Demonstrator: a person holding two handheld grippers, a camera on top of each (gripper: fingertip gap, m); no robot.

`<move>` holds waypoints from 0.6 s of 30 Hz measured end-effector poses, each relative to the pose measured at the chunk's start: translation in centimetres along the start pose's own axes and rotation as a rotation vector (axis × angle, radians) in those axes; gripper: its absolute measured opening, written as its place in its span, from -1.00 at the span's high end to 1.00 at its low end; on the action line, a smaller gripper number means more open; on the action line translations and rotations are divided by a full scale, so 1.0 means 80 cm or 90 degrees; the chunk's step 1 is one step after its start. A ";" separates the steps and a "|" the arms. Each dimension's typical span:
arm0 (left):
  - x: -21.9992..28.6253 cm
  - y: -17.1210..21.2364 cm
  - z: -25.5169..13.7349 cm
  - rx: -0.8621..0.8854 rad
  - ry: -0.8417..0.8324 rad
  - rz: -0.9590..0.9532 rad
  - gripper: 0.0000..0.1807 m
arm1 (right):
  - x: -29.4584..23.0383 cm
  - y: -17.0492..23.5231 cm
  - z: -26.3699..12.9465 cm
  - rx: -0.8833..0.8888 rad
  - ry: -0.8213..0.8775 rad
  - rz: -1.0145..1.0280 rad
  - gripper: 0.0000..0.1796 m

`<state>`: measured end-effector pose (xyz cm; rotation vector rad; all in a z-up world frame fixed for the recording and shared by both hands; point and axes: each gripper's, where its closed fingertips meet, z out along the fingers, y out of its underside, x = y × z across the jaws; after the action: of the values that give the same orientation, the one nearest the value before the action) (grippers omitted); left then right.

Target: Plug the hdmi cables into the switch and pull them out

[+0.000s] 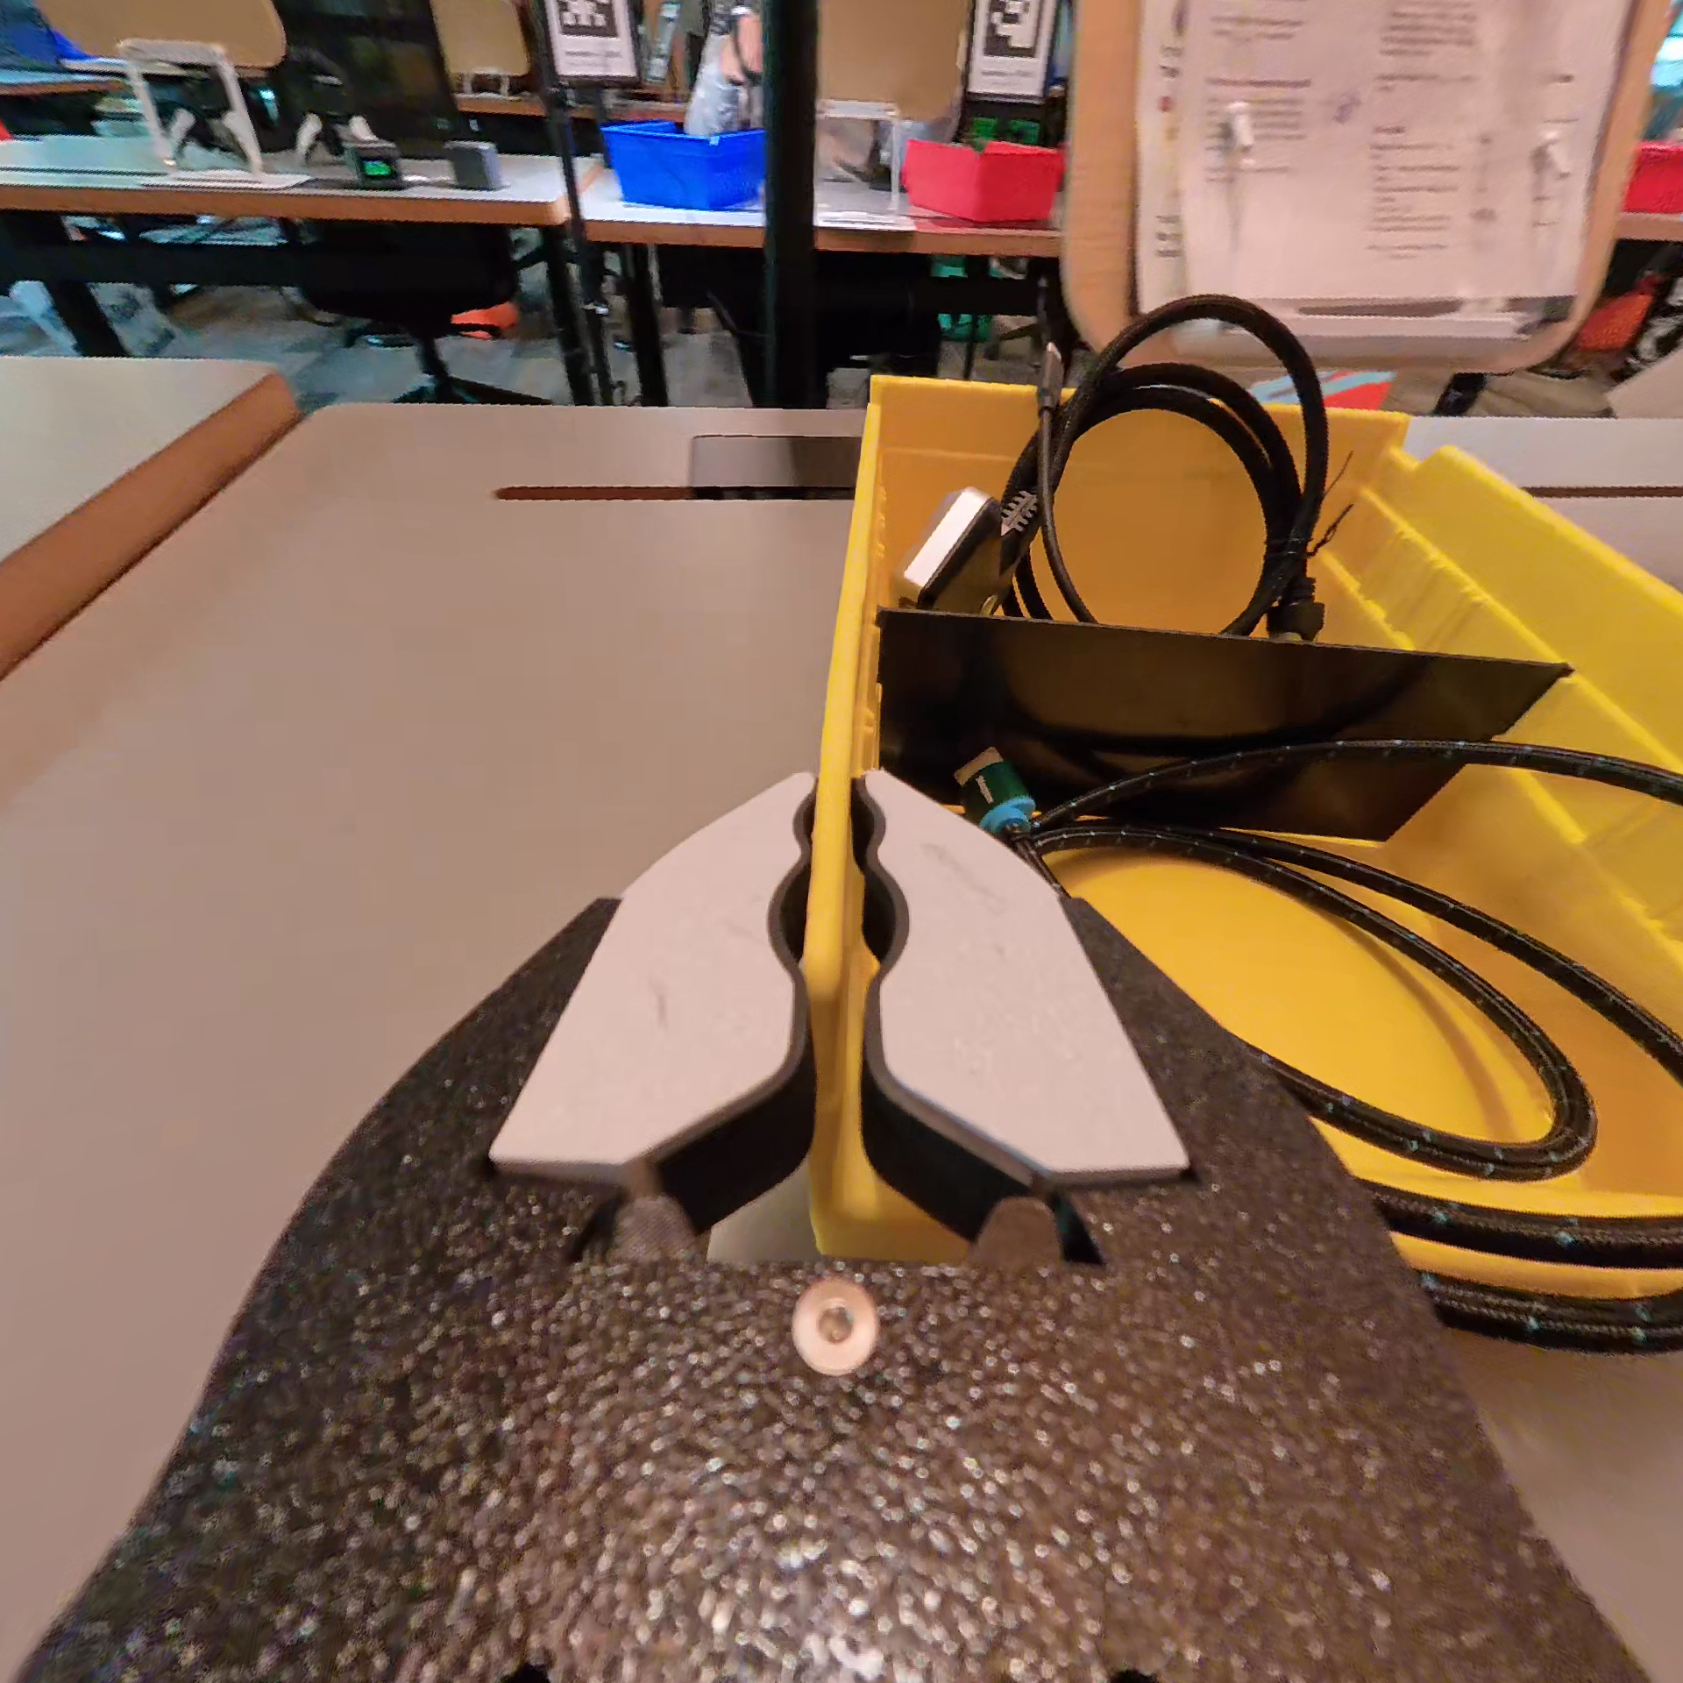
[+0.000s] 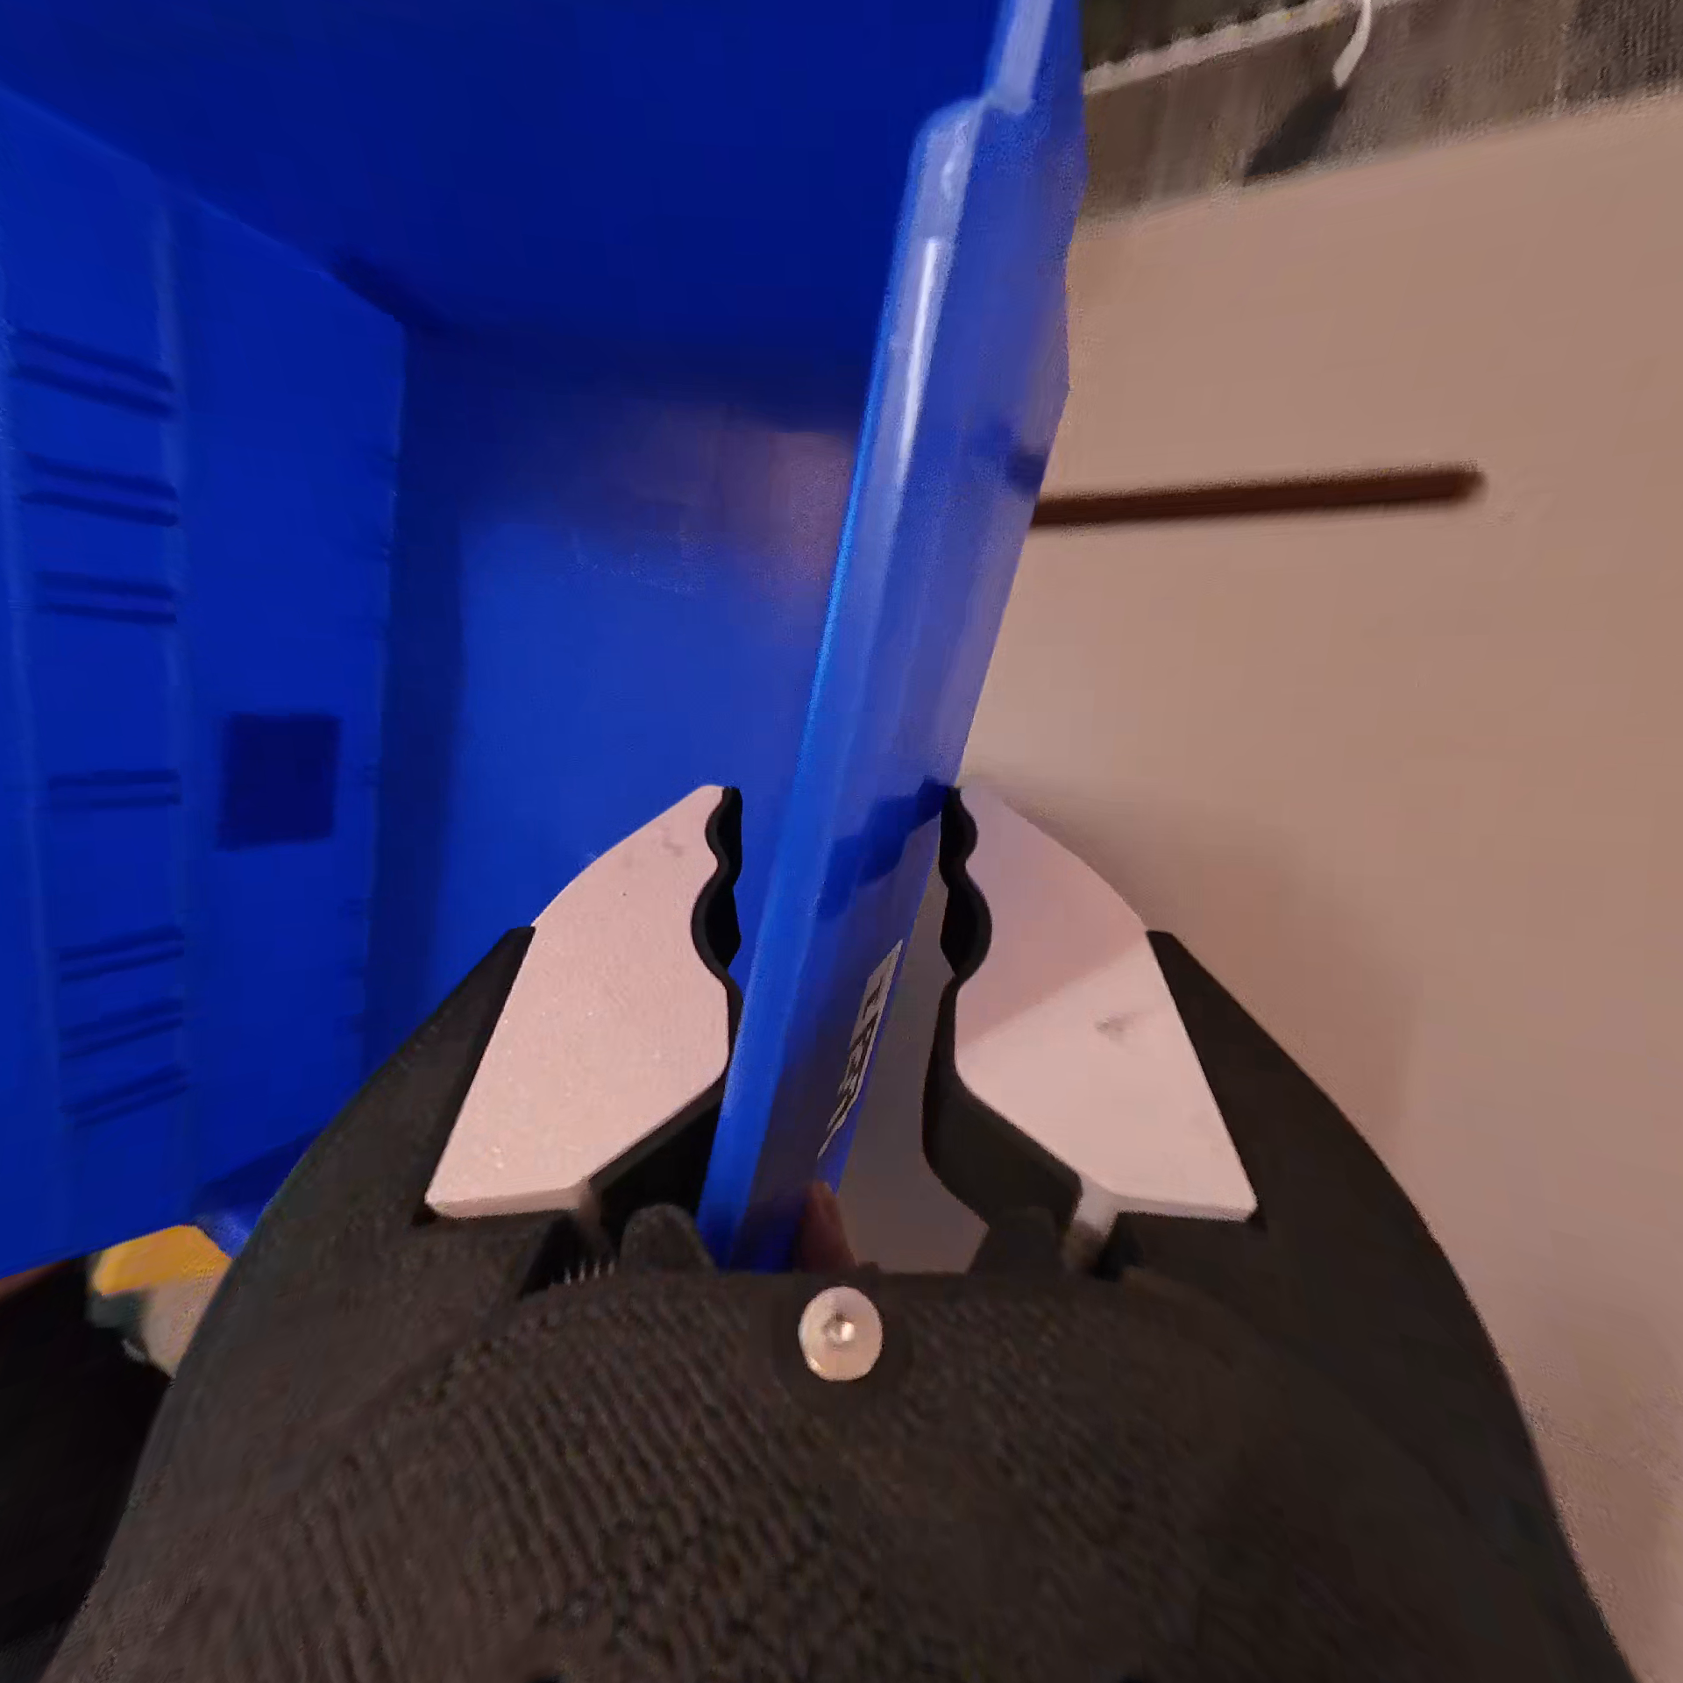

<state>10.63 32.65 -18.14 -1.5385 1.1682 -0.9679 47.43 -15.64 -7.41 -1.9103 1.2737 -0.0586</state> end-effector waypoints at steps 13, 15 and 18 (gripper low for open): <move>-0.115 -0.016 0.040 0.014 -0.105 -0.021 0.91 | 0.210 0.149 0.032 -0.145 0.064 0.086 0.52; -0.121 -0.018 0.046 0.020 -0.108 -0.031 0.92 | 0.211 0.146 0.045 -0.146 0.043 0.079 0.52; -0.126 -0.019 0.053 0.017 -0.127 -0.032 0.91 | 0.214 0.144 0.063 -0.186 0.042 0.062 0.53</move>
<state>12.68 43.48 -18.14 -1.6093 0.9764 -0.8393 49.43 -27.86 -24.73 -2.1021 1.4845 0.1236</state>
